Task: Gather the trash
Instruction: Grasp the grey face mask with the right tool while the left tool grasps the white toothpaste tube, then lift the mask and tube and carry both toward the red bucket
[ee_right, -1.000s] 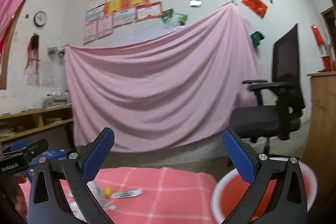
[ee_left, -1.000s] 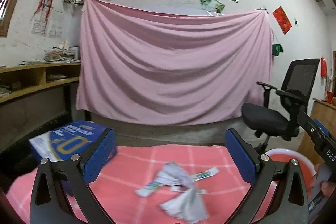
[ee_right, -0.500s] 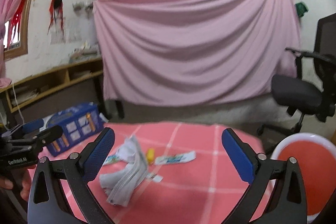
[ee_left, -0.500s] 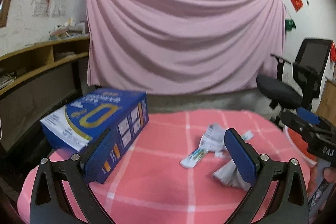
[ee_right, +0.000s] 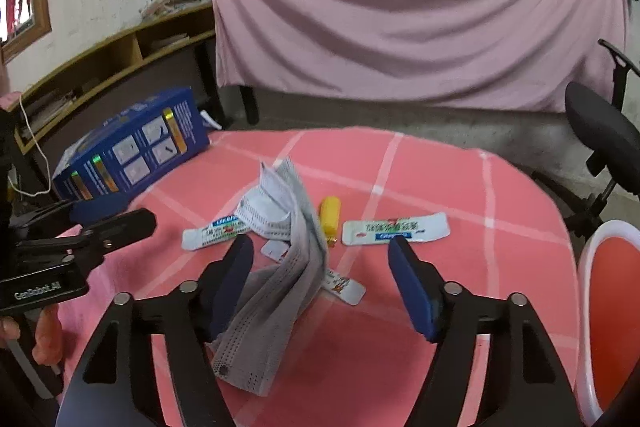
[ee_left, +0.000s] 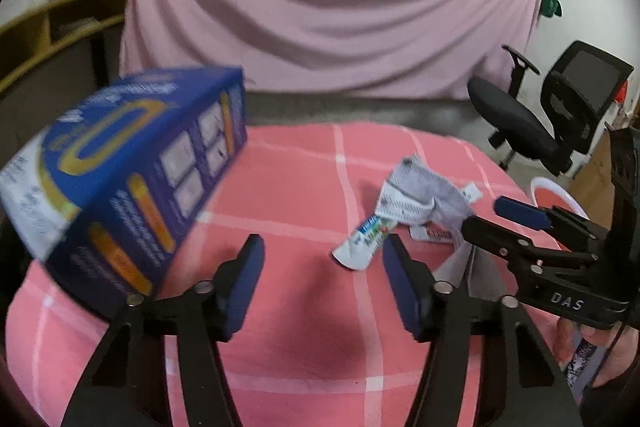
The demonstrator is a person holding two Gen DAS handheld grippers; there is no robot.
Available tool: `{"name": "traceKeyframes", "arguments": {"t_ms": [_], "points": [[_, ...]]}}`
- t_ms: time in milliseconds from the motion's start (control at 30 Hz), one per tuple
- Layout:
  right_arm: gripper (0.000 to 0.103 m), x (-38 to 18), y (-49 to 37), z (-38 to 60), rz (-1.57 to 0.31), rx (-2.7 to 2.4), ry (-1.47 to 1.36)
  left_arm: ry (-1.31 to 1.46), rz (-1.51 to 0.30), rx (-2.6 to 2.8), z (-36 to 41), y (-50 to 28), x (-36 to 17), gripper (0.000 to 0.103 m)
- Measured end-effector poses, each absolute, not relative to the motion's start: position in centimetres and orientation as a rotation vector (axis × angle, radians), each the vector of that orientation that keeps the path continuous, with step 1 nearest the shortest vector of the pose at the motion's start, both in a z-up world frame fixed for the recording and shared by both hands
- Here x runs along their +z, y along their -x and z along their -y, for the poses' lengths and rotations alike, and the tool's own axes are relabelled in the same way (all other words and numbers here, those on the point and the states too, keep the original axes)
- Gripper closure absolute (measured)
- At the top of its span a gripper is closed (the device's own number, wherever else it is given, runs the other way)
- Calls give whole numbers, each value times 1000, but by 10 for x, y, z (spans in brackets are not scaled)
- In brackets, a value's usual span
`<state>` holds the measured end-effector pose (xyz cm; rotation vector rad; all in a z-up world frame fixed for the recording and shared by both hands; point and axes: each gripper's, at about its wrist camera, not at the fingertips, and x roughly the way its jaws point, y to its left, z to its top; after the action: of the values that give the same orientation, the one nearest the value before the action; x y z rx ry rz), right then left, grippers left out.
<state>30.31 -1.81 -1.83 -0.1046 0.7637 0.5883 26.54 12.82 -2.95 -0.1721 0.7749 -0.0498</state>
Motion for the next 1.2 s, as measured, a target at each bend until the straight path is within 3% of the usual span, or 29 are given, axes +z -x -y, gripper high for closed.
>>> {"name": "traceKeyframes", "arguments": {"t_ms": [133, 200, 267, 367, 500, 567, 633, 933, 1200], "points": [[62, -28, -308, 18, -830, 605, 89, 164, -839, -90, -124, -279, -33, 61], [69, -30, -310, 18, -851, 613, 77, 141, -864, -109, -119, -286, -35, 62], [84, -30, -311, 21, -865, 622, 60, 104, -879, -122, -112, -294, -34, 62], [93, -29, -313, 28, -867, 611, 28, 52, -905, -141, -102, -304, -37, 68], [94, -26, -314, 36, -857, 600, -9, -10, -918, -124, -92, -309, -42, 71], [95, -24, -313, 38, -845, 595, -18, -33, -923, -115, -90, -310, -46, 81], [95, -22, -312, 41, -832, 590, -27, -48, -921, -117, -88, -310, -48, 84], [95, -14, -303, 43, -761, 610, -49, 71, -858, -115, -91, -288, -46, 87], [95, 4, -283, 54, -590, 597, -90, 114, -611, 38, -90, -245, -20, 87]]}}
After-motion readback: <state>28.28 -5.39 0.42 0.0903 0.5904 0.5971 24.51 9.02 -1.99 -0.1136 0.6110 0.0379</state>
